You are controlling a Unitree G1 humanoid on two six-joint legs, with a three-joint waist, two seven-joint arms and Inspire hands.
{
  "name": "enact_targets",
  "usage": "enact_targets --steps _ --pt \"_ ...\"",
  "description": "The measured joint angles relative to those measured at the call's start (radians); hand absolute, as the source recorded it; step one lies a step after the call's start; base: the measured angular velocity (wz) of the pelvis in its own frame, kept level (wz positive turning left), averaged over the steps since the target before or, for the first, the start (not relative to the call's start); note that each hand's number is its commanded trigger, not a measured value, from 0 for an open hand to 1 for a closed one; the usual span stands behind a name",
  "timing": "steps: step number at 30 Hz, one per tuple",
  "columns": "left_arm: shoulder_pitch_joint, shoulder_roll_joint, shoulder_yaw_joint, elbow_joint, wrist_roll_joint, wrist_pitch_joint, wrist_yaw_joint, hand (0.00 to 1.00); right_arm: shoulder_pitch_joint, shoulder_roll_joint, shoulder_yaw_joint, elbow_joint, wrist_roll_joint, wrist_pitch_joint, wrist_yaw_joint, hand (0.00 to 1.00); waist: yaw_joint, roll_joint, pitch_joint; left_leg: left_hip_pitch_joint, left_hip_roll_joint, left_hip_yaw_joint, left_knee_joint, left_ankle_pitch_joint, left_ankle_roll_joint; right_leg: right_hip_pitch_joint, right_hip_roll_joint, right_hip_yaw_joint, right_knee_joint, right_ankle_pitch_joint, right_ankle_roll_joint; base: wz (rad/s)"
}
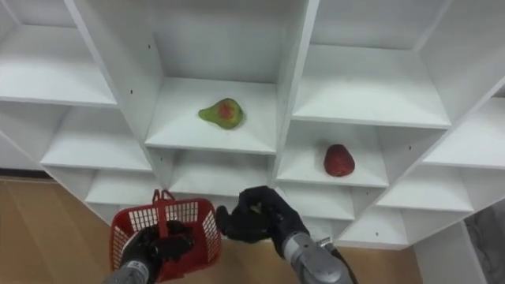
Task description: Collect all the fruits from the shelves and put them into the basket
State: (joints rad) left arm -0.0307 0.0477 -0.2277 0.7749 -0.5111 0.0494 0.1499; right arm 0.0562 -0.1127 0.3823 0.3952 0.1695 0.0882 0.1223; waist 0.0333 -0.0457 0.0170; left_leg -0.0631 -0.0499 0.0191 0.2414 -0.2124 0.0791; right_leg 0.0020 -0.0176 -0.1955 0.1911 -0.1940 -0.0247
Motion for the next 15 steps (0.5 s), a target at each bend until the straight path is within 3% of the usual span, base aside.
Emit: enact_targets --steps 10,12,15 --pt "-0.018 0.011 -0.071 -0.006 -0.003 -0.001 -0.008 1.0 -0.111 0.009 0.031 0.155 0.015 -0.006 -0.08 1.0 0.004 0.003 0.0011 -0.067 0.002 -0.001 0.028 0.0 0.0 -0.06 -0.002 -0.011 0.019 0.0 0.0 0.01" --pt "-0.022 0.013 -0.073 -0.005 -0.002 -0.002 -0.026 1.0 -0.146 0.016 0.031 0.216 0.022 -0.007 -0.093 1.0 0.004 0.01 0.0054 -0.071 0.0 -0.005 0.029 0.0 0.0 -0.061 -0.003 -0.019 0.017 0.0 0.0 0.07" --pt "-0.024 0.015 -0.088 -0.005 0.001 -0.004 -0.052 1.0 -0.171 0.028 0.028 0.266 0.023 -0.008 -0.1 1.0 0.005 0.023 0.005 -0.084 0.0 -0.005 0.031 0.0 0.0 -0.074 -0.004 -0.019 0.019 0.0 0.0 0.01"
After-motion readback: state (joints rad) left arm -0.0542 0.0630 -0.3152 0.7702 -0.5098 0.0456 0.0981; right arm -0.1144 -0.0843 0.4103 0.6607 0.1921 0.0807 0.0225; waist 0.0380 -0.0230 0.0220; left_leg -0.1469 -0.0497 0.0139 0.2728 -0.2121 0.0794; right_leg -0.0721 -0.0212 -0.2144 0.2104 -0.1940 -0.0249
